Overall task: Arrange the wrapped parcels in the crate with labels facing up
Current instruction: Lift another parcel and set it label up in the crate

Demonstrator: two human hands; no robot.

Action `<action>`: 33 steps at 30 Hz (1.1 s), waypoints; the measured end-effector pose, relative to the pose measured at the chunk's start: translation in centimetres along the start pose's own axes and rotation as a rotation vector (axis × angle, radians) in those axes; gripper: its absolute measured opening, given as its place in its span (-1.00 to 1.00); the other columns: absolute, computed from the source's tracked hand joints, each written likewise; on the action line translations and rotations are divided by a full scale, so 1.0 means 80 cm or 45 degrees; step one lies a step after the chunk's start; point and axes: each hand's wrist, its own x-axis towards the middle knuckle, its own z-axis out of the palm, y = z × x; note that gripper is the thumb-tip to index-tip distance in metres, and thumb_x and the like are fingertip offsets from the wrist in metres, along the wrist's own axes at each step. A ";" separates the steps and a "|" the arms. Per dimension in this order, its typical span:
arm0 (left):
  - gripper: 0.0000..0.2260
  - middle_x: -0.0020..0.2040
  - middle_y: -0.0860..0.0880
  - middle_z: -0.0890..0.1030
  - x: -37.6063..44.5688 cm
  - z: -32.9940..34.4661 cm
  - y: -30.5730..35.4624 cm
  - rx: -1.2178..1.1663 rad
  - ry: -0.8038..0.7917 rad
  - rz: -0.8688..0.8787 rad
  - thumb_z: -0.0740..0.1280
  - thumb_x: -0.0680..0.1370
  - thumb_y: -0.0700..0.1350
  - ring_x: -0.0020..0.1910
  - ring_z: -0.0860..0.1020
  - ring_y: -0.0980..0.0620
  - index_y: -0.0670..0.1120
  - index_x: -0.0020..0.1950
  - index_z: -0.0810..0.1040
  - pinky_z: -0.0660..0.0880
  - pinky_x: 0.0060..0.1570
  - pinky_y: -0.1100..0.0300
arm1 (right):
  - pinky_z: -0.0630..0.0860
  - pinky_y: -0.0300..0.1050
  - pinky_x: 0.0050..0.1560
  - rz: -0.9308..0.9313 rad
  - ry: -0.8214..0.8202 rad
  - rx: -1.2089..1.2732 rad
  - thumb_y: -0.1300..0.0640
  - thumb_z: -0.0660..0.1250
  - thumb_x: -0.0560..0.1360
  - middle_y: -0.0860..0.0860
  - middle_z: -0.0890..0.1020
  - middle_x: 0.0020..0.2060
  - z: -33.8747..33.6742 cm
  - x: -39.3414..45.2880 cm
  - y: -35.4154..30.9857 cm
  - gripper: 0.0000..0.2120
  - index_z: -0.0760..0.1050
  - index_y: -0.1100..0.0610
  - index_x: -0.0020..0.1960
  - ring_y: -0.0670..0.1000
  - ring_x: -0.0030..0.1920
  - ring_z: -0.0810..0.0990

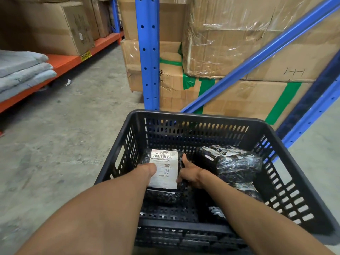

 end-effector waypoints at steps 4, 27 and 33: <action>-0.45 0.51 -0.20 0.30 -0.015 0.007 0.014 0.071 0.274 0.146 0.16 0.57 -0.01 0.47 0.30 -0.20 -0.18 0.54 0.26 0.28 0.47 -0.05 | 0.62 0.03 0.16 -0.260 0.379 -0.749 0.20 0.44 0.45 0.19 0.64 0.19 -0.017 -0.019 -0.011 -0.48 0.45 0.18 0.39 0.21 0.18 0.65; -0.74 -0.27 -0.12 0.64 -0.094 0.117 0.117 -0.528 -0.506 0.277 0.22 0.63 0.04 -0.35 0.61 0.01 -0.14 -0.01 0.53 0.62 -0.36 0.20 | 0.55 0.09 0.18 -0.366 0.534 -1.281 -0.24 0.43 0.36 0.08 0.59 0.19 -0.207 -0.106 0.016 -0.40 0.44 0.00 0.29 0.18 0.20 0.61; -0.44 0.32 -0.12 0.50 -0.070 0.048 0.079 -0.699 -0.304 0.309 0.13 0.57 0.29 0.39 0.47 -0.16 0.04 0.49 0.35 0.51 0.23 -0.06 | 0.51 -0.11 -0.17 -0.539 0.557 -0.468 -0.34 0.36 0.26 -0.01 0.69 -0.21 -0.226 -0.132 -0.039 -0.44 0.56 0.08 0.02 0.09 -0.20 0.64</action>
